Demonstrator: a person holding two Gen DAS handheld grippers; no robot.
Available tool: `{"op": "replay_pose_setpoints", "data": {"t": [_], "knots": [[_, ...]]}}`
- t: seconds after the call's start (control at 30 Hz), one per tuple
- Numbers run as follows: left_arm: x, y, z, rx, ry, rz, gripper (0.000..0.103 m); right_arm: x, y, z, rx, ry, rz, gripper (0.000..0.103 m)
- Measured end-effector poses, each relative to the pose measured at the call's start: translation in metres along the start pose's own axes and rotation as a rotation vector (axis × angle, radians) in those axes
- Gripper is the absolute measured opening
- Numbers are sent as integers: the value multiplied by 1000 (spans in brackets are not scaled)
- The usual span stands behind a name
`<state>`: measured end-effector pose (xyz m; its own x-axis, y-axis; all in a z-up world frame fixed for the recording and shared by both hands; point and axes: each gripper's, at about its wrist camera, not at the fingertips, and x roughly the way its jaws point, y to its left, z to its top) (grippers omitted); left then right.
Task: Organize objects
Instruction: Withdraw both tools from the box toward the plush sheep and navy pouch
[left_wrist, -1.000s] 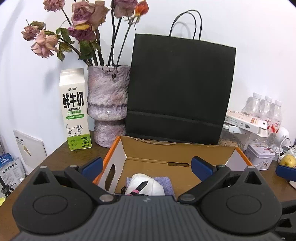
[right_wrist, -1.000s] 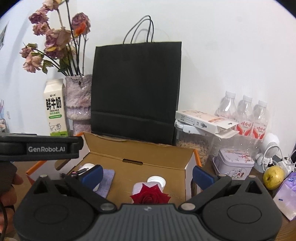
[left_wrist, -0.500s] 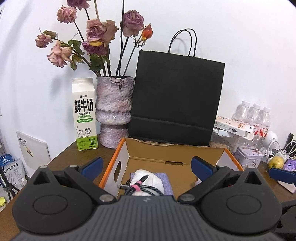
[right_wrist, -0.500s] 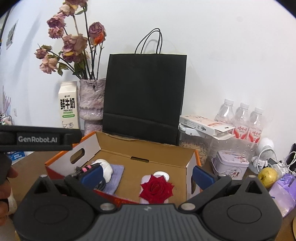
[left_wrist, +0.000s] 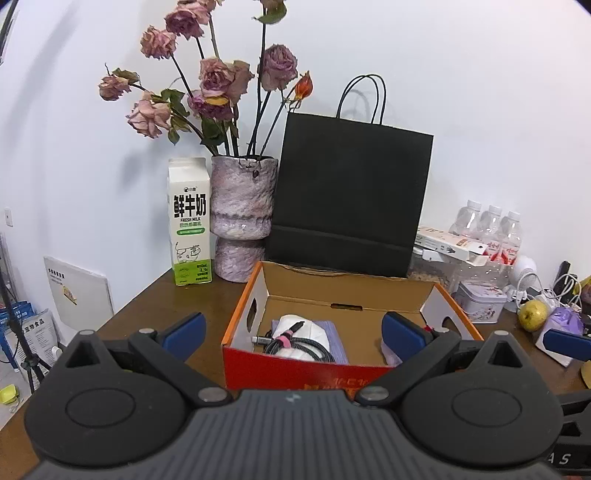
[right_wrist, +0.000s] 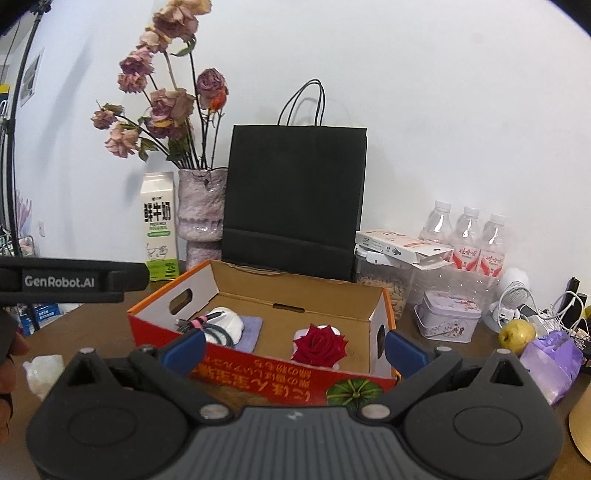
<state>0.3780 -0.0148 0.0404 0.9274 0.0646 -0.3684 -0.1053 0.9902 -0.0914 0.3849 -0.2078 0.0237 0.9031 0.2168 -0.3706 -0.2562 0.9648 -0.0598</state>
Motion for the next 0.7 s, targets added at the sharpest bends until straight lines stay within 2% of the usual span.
{"op": "replay_pose_setpoints", "data": {"t": [0.7], "knots": [[-94,17,-37,21,7,-21,103,-96,21,-40,1,-22,28,103]]}}
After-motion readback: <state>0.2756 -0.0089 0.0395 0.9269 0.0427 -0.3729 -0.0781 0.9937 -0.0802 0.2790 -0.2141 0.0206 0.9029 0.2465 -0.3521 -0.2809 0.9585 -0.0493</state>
